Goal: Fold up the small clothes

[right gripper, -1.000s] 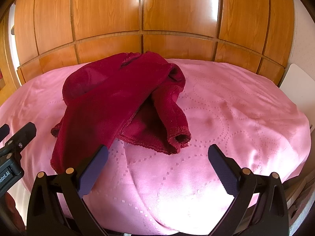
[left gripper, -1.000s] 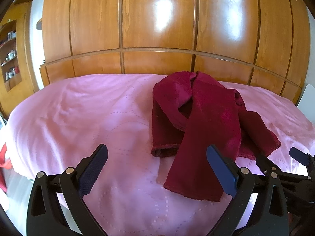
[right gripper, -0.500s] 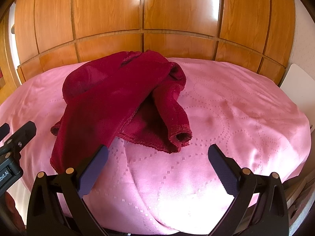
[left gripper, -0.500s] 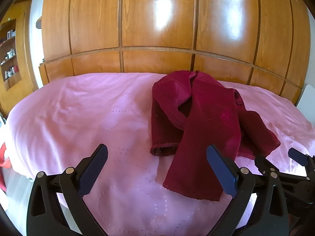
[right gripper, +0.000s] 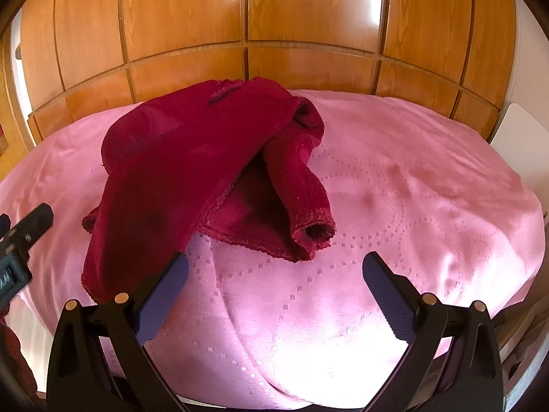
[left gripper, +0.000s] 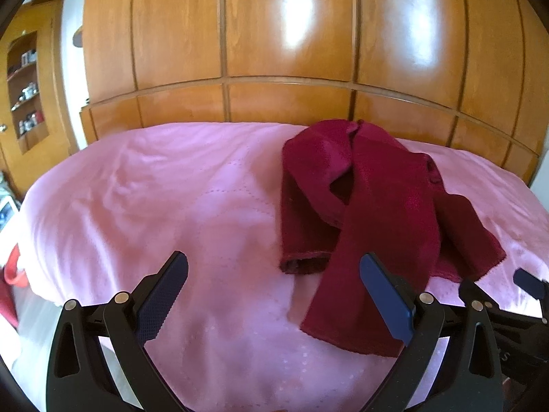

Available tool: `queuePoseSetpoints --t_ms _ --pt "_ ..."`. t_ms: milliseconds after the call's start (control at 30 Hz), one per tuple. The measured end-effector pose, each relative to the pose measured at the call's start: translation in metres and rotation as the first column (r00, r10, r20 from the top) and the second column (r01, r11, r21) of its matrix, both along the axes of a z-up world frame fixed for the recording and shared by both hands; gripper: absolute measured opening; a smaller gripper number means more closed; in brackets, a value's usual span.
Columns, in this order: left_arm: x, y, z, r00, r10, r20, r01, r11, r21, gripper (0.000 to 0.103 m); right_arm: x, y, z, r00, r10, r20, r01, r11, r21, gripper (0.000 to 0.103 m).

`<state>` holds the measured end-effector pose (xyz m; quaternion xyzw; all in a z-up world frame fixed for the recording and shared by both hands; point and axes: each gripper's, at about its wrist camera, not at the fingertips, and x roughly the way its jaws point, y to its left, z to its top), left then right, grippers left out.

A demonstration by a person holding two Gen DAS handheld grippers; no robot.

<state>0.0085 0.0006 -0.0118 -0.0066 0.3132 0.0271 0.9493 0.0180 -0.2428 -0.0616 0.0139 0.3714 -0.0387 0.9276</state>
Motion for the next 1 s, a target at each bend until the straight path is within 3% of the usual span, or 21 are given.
queuePoseSetpoints --t_ms 667,833,933,1000 --pt "0.025 0.029 -0.011 0.994 0.102 -0.044 -0.101 0.995 0.022 0.099 0.007 0.022 -0.004 0.979 0.206 0.010 -0.205 0.972 0.111 0.101" --pt "0.029 0.033 -0.013 0.991 0.121 -0.054 -0.120 0.992 0.029 0.099 0.011 0.039 -0.004 0.944 0.330 0.005 -0.327 0.935 0.136 0.096" --pt "0.033 0.042 -0.015 0.986 0.147 -0.073 -0.147 0.989 0.010 0.099 0.025 0.053 -0.016 0.905 0.420 -0.067 -0.401 0.895 0.198 0.089" --pt "0.034 0.048 -0.016 0.984 0.164 -0.077 -0.164 0.986 0.009 0.099 0.034 0.057 -0.022 0.895 0.434 -0.099 -0.403 0.886 0.230 0.086"
